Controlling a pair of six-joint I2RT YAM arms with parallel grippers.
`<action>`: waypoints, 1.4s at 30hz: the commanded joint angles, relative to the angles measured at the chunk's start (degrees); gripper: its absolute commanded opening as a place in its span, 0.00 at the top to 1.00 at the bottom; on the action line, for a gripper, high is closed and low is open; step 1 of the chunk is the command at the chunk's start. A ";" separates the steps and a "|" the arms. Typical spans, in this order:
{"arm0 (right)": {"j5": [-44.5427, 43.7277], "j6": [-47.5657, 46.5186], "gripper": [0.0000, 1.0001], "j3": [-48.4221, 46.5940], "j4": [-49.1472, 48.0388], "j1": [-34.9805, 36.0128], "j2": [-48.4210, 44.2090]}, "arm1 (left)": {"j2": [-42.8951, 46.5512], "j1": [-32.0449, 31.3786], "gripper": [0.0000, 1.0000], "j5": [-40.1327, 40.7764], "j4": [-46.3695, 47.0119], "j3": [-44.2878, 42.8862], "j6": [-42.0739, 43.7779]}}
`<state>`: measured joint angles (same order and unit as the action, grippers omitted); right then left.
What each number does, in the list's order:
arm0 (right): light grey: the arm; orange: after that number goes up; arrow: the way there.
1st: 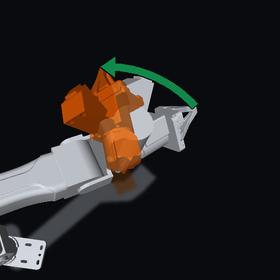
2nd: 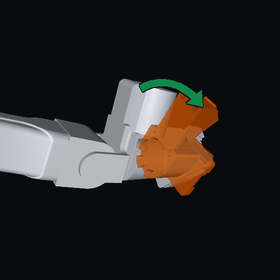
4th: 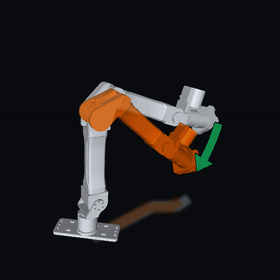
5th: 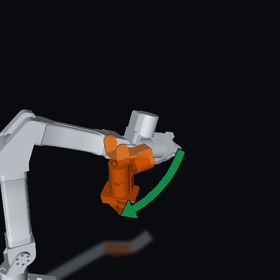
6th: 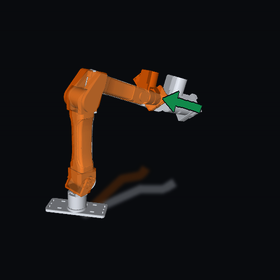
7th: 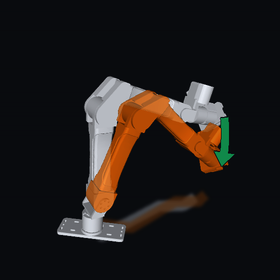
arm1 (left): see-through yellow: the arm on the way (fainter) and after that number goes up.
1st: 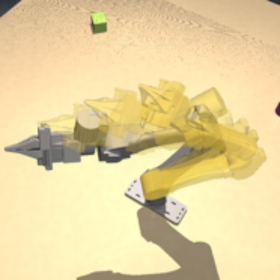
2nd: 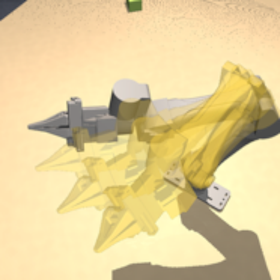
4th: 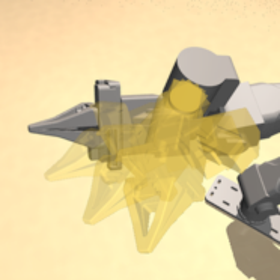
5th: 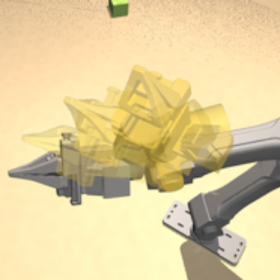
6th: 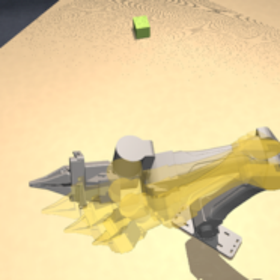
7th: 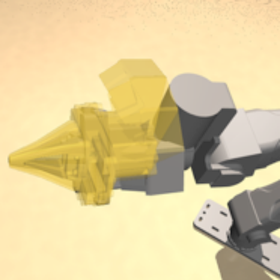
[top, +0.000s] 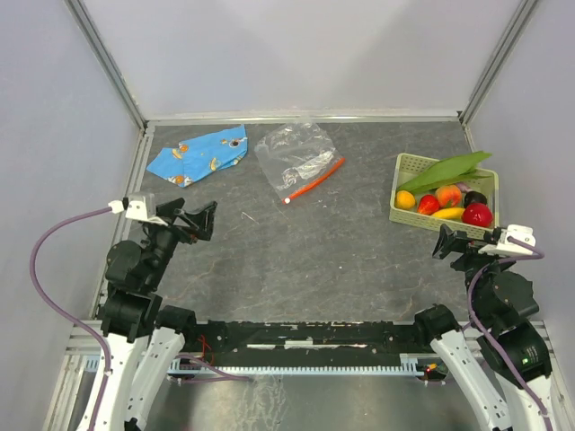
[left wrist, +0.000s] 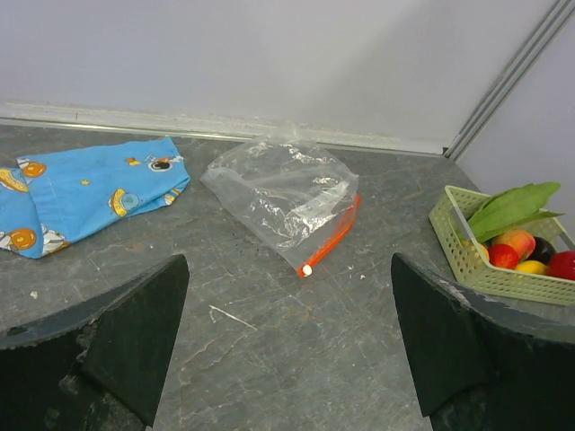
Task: Place the food in the zip-top bag and seal the zipper
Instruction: Move the zipper food storage bag to the center of the board.
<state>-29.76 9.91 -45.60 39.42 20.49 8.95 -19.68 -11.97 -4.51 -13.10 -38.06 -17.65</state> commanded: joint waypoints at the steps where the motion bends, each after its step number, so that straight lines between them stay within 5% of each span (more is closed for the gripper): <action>1: -0.12 -0.94 0.01 -0.32 -3.13 -0.34 -0.01 | -0.90 0.41 0.00 -1.13 3.00 -0.58 3.59; 13: 0.96 -0.94 0.01 0.16 -3.95 -0.63 -1.45 | -6.78 0.39 0.00 -0.83 -2.45 -4.35 -0.06; 22: 1.50 -1.14 0.01 0.75 -4.39 -0.71 -4.81 | -14.35 0.46 0.00 -4.05 -0.90 -3.08 -15.37; 31: 4.07 -1.38 0.01 1.04 -5.03 -0.80 -5.85 | -21.67 0.07 0.02 -5.67 19.84 10.33 -31.71; 42: 4.52 -1.35 0.01 1.05 -5.07 -0.90 -6.49 | -42.39 -6.58 0.07 -1.65 39.96 13.17 -36.83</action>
<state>-25.63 9.13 -44.31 36.82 19.84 2.92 -55.57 -15.53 -8.36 14.70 -23.99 -50.33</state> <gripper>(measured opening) 0.990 0.945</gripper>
